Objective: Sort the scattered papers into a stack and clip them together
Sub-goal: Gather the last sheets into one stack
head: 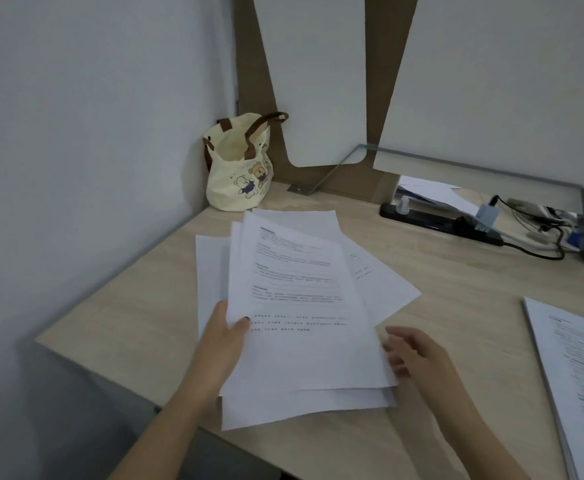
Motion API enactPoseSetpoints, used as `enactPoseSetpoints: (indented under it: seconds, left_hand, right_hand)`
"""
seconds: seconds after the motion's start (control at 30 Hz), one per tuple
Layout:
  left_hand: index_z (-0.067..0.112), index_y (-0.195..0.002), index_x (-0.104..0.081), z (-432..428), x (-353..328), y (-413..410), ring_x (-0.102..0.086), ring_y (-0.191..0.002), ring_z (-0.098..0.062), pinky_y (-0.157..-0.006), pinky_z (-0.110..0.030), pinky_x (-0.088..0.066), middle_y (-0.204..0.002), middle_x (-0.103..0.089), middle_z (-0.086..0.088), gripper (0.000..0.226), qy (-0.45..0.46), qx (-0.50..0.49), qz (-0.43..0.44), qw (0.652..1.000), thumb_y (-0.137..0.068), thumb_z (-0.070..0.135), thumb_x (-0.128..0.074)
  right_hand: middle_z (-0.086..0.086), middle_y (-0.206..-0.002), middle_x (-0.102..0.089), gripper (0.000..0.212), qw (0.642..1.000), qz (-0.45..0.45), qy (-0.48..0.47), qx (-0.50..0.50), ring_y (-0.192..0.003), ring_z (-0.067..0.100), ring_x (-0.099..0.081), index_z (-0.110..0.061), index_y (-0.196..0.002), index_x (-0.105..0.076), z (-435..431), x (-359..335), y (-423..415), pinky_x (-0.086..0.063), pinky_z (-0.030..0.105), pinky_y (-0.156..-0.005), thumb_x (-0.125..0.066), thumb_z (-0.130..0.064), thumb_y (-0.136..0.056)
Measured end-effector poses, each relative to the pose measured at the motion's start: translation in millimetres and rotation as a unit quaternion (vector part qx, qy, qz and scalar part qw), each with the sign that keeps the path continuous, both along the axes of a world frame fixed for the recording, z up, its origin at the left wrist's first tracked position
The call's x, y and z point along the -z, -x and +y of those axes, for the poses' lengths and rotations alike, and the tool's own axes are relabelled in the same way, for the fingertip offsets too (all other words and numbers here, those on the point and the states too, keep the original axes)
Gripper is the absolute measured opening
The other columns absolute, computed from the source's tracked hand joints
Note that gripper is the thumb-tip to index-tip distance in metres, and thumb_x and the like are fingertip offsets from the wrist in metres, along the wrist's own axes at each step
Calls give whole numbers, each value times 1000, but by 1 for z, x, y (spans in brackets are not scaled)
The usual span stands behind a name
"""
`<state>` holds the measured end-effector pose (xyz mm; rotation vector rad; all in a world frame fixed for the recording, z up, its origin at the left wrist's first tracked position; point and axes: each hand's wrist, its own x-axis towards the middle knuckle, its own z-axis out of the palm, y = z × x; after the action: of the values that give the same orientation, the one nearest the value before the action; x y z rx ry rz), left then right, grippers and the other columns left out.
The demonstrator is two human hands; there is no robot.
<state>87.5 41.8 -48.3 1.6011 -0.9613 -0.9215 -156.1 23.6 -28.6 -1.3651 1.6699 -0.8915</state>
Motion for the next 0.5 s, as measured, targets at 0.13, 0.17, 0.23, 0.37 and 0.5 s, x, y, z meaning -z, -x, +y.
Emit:
enactPoseSetpoints:
  seconds: [0.13, 0.17, 0.23, 0.37, 0.5]
  left_hand:
    - [15, -125, -46, 28, -10, -37, -56, -94, -16, -71, -26, -43, -111, -57, 1, 30, 28, -81, 10, 996, -96, 10, -42]
    - [15, -129, -44, 32, -10, -45, -55, -100, -20, -77, -31, -44, -115, -56, 0, 33, 25, -95, 10, 995, -96, 10, -41]
    - [15, -132, -42, 40, -10, -59, -54, -105, -22, -87, -35, -43, -120, -55, -2, 36, 19, -121, 14, 992, -96, 11, -41]
    - [14, -131, -42, 50, -2, -76, -51, -100, -21, -84, -32, -40, -115, -54, -2, 34, -2, -153, 16, 988, -97, 9, -39]
    - [11, -134, -39, 52, 4, -80, -49, -102, -21, -86, -31, -39, -119, -53, -5, 38, -24, -150, 26, 988, -96, 7, -38]
  right_hand:
    - [8, -118, -57, 34, 991, 119, 26, -54, -94, 17, -54, -11, -123, -55, -27, 4, -31, -40, 26, -79, -55, -15, -89]
    - [11, -124, -52, 40, 986, 149, 25, -65, -100, 20, -53, -8, -127, -51, -34, 6, -41, -40, 27, -82, -56, -18, -89]
    - [15, -133, -43, 51, 975, 208, 7, -76, -117, 28, -47, -5, -132, -43, -46, 8, -62, -39, 34, -93, -58, -26, -88]
    - [17, -132, -37, 67, 944, 313, -29, -95, -126, 33, -33, -1, -130, -37, -53, 9, -89, -34, 38, -100, -60, -43, -84]
    - [15, -113, -48, 55, 947, 300, -79, -86, -109, 32, -52, -1, -114, -44, -64, 13, -96, -44, 36, -86, -65, -40, -81]
